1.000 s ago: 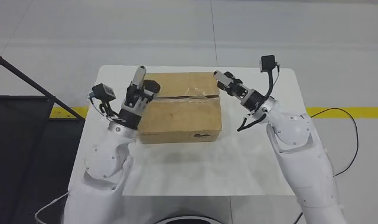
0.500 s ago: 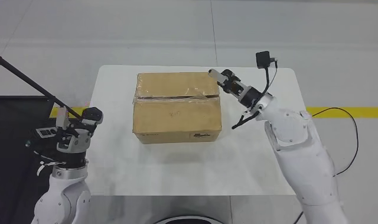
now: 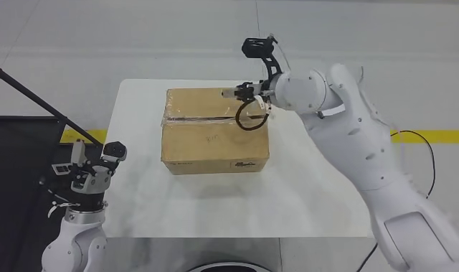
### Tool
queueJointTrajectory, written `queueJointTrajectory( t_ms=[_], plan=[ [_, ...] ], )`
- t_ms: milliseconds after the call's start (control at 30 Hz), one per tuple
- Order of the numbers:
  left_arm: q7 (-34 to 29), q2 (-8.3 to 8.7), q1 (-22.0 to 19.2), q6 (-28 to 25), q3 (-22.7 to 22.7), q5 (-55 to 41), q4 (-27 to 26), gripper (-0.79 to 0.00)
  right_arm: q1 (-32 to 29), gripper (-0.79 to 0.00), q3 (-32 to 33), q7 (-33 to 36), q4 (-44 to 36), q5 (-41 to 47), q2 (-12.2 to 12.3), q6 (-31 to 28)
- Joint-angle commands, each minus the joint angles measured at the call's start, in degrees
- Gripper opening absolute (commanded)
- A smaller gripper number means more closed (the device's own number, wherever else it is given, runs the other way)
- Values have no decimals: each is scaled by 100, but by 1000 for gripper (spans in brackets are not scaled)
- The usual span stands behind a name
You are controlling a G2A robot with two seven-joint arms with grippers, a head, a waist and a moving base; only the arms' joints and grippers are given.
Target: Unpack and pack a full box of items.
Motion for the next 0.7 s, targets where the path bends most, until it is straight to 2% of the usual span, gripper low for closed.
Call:
queueJointTrajectory(
  t_ms=[0,100,167,233,333,433,667],
  plan=[
    [-50,1,-7,19,0,-57,26,0,259,0,-264,292,185,-136,-78,91],
    [-123,2,-13,41,-11,-107,39,0,564,0,-572,628,416,-191,-209,166],
    [-143,2,-29,51,-2,-100,43,0,718,-86,-737,787,525,-198,-291,191],
    [-140,1,-48,68,22,-64,54,0,837,-120,-876,910,610,-176,-369,197],
    [-132,-3,-79,81,59,-27,73,0,977,-302,-1063,1030,803,-175,-479,204],
    [-126,-6,-88,77,73,-11,81,0,1094,-379,-1220,1038,1050,-213,-586,221],
    [-99,-14,-62,49,71,-34,84,0,1295,-453,-1429,1102,1518,-174,-800,182]
  ],
)
